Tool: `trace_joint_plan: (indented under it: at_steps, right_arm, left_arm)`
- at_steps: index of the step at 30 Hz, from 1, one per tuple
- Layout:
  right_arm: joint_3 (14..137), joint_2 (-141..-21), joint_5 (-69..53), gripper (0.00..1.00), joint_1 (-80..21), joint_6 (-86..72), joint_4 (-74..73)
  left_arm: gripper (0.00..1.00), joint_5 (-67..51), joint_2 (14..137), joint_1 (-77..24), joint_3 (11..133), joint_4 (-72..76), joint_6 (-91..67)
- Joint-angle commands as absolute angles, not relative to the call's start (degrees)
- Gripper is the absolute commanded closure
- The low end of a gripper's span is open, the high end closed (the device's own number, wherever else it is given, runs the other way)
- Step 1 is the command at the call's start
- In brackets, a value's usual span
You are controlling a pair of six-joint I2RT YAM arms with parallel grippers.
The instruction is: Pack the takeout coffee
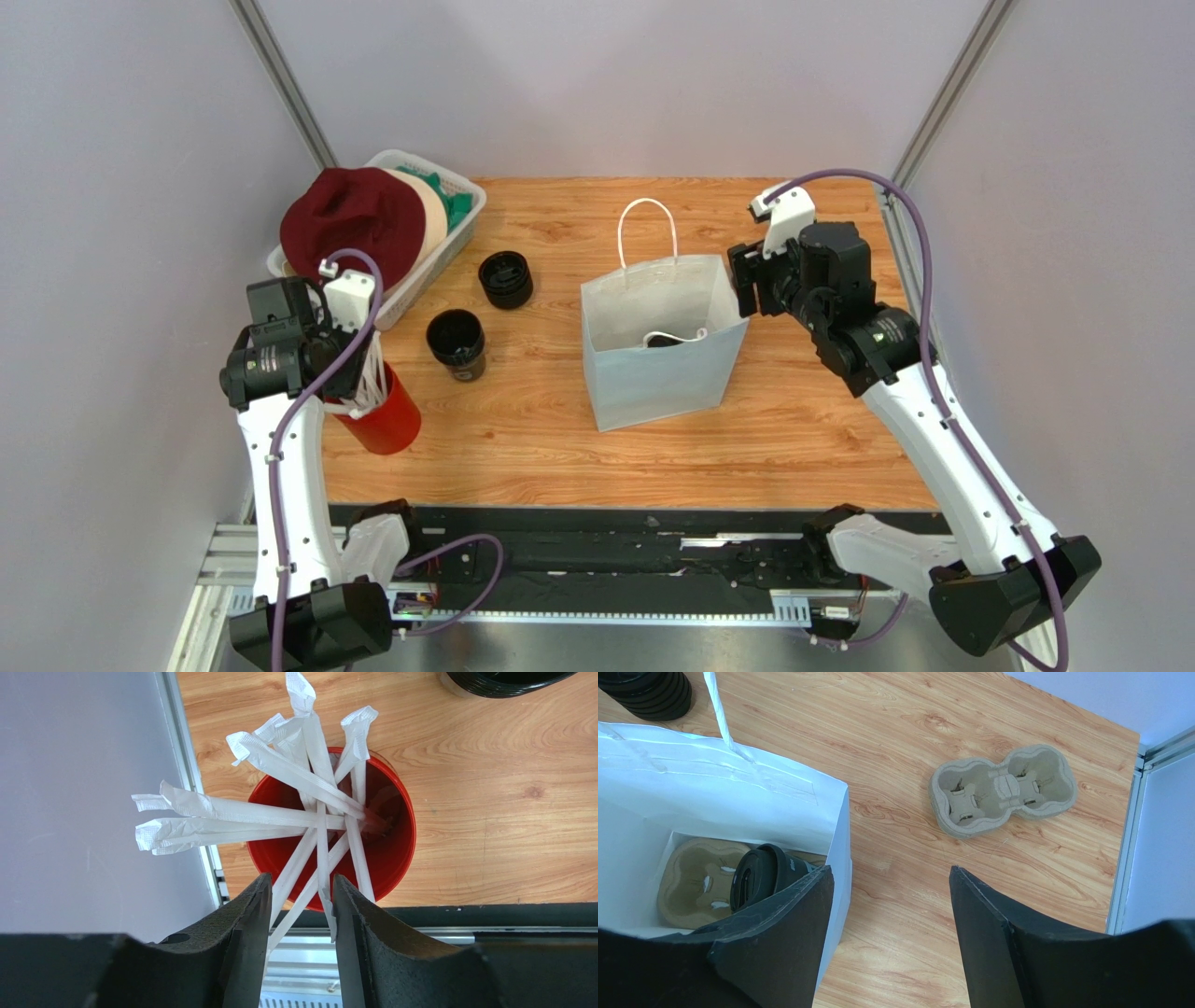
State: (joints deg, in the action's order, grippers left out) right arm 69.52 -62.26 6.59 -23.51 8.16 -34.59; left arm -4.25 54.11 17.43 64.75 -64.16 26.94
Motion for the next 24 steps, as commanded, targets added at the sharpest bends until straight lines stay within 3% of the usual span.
trace_joint_plan:
  at_steps: [1, 6, 11, 24]
  right_arm:
    - [69.61, -61.17, 7.47, 0.34, -23.38, 7.29, -31.64]
    - [69.52, -60.91, 7.47, 0.34, -23.03, 7.21, -31.64]
    - [69.43, -61.08, 7.38, 0.34, -22.76, 7.12, -31.64]
    - [69.26, -61.08, 7.74, 0.34, -22.41, 6.94, -31.46]
  left_arm:
    - [0.55, -3.07, 53.61, 18.11, 64.42, -63.63, 26.46]
    - [0.57, -4.22, 53.88, 18.19, 64.16, -63.54, 26.28]
    - [0.75, -4.75, 53.7, 18.11, 63.72, -63.54, 26.54]
    - [0.95, -5.1, 52.47, 18.19, 65.47, -64.34, 26.37]
